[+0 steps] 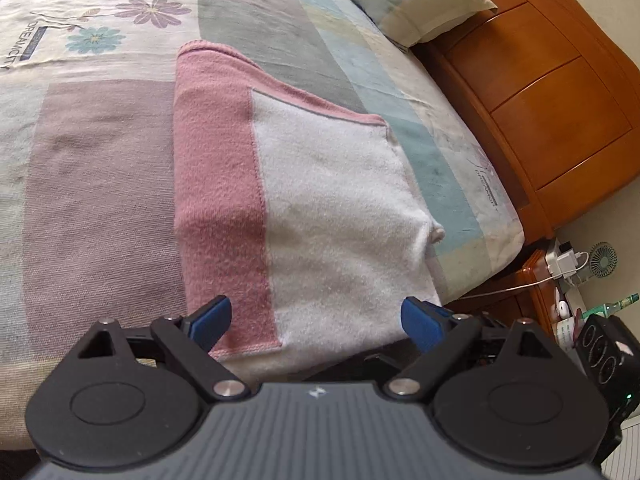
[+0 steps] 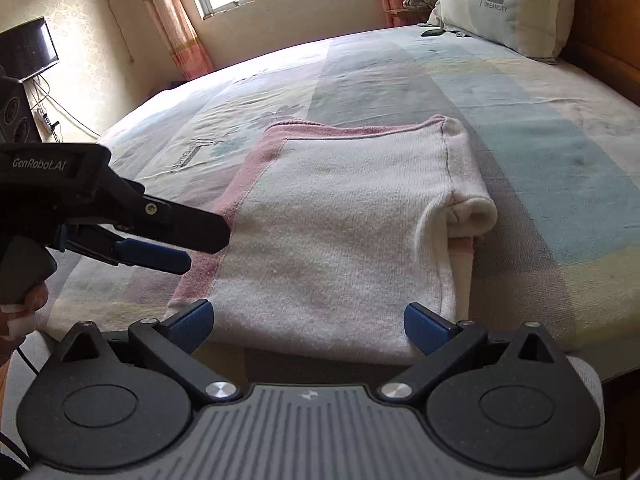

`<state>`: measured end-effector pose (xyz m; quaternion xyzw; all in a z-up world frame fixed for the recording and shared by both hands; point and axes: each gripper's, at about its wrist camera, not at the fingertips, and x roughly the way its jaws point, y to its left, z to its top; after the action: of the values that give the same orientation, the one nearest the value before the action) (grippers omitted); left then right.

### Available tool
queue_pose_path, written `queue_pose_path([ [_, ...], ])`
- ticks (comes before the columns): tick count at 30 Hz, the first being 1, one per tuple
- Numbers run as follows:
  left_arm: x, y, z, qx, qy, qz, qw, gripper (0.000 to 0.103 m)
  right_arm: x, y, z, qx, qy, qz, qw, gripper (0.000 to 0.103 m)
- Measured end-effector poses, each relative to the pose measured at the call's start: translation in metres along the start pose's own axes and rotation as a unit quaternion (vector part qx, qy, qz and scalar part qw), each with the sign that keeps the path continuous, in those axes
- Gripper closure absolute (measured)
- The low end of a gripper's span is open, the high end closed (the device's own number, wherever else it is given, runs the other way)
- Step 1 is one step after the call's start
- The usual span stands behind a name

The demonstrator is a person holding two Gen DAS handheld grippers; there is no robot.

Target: Fold clothes

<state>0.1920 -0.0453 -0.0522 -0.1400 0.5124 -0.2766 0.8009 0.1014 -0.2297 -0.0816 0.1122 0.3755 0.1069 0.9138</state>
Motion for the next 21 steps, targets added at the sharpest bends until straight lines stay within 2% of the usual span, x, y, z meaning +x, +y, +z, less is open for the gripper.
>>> queue_pose_path([
  [6, -0.021, 0.003, 0.012, 0.004, -0.048, 0.017, 0.9987, 0.012, -0.014, -0.002, 0.021, -0.023, -0.055, 0.003, 0.998, 0.000],
  [12, -0.018, 0.002, 0.026, 0.021, -0.067, 0.048, 0.9964, 0.012, 0.016, -0.010, 0.056, -0.041, -0.064, -0.004, 0.997, 0.000],
  [16, -0.010, -0.003, 0.041, 0.037, -0.077, 0.033, 0.9957, 0.012, 0.038, -0.027, 0.062, -0.022, -0.040, -0.032, 0.998, 0.000],
  [19, 0.007, -0.008, 0.054, 0.049, -0.075, 0.016, 0.9959, 0.011, 0.042, -0.034, 0.056, -0.025, -0.046, -0.020, 0.998, 0.000],
  [21, 0.023, -0.007, 0.060, 0.039, -0.072, 0.007, 0.9966, 0.011, 0.043, -0.034, 0.053, -0.033, -0.047, -0.017, 0.998, 0.000],
])
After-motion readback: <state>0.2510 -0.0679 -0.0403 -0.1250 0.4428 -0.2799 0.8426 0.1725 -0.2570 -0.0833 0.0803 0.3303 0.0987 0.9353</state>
